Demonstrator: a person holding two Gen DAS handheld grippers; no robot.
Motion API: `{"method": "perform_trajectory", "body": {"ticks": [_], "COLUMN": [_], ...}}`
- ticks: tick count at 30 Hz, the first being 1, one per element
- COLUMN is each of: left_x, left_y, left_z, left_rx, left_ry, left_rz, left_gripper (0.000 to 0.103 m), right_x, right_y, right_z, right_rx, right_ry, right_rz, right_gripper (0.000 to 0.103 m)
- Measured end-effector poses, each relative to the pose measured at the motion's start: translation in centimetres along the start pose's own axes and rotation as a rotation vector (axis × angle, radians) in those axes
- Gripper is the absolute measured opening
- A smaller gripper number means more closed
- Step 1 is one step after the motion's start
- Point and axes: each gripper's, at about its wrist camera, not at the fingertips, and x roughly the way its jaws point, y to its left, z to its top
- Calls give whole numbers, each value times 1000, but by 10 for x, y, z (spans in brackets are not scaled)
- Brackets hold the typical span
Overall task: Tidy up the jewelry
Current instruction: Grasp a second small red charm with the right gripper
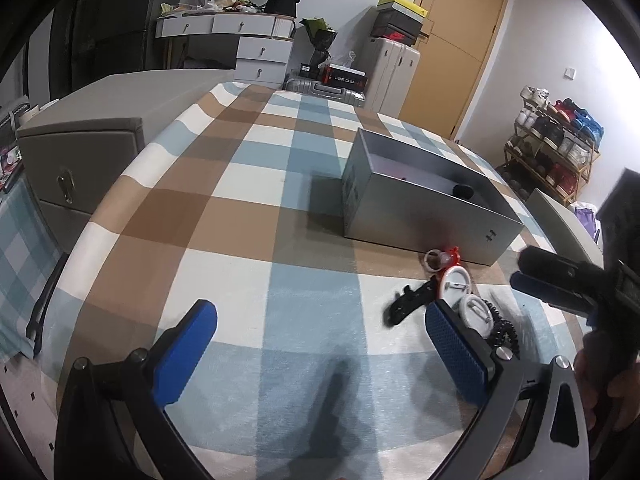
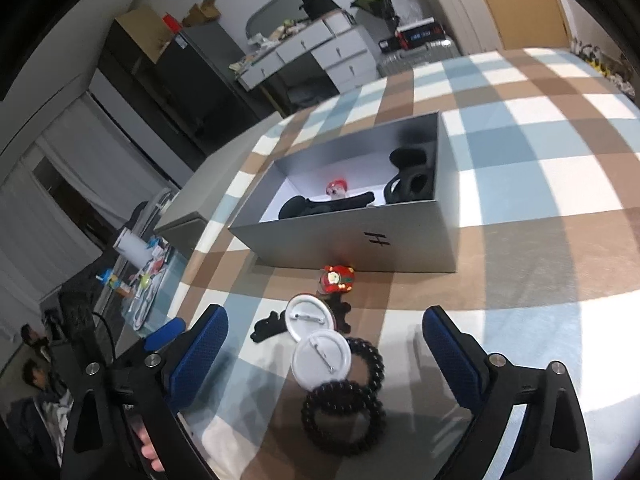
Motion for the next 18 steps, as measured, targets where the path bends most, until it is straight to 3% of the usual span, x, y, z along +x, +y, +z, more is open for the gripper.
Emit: {"method": "perform_trajectory", "body": {"ticks": [3, 6, 9, 15, 18], "left_x": [1, -1, 0, 7, 5], "left_y": [3, 3, 7, 15, 14], "left_z": [-1, -2, -3, -5, -5], "left_rx": [-4, 5, -6, -44, -35], "left_ry": [5, 1, 7, 39, 32], "left_rz": [-12, -9, 3, -12, -15], "left_gripper": [101, 101, 101, 101, 101], "right_x": [16, 29, 39, 48, 50], "right_y": [1, 4, 10, 14, 13], "right_z": [7, 12, 14, 16, 17], "right_rx": [12, 6, -7, 4, 13], "right_ry": [35, 66, 79, 86, 87], "right_rz": [-39, -47, -69, -70, -75], "right_gripper": [92, 77, 76, 61, 46]}}
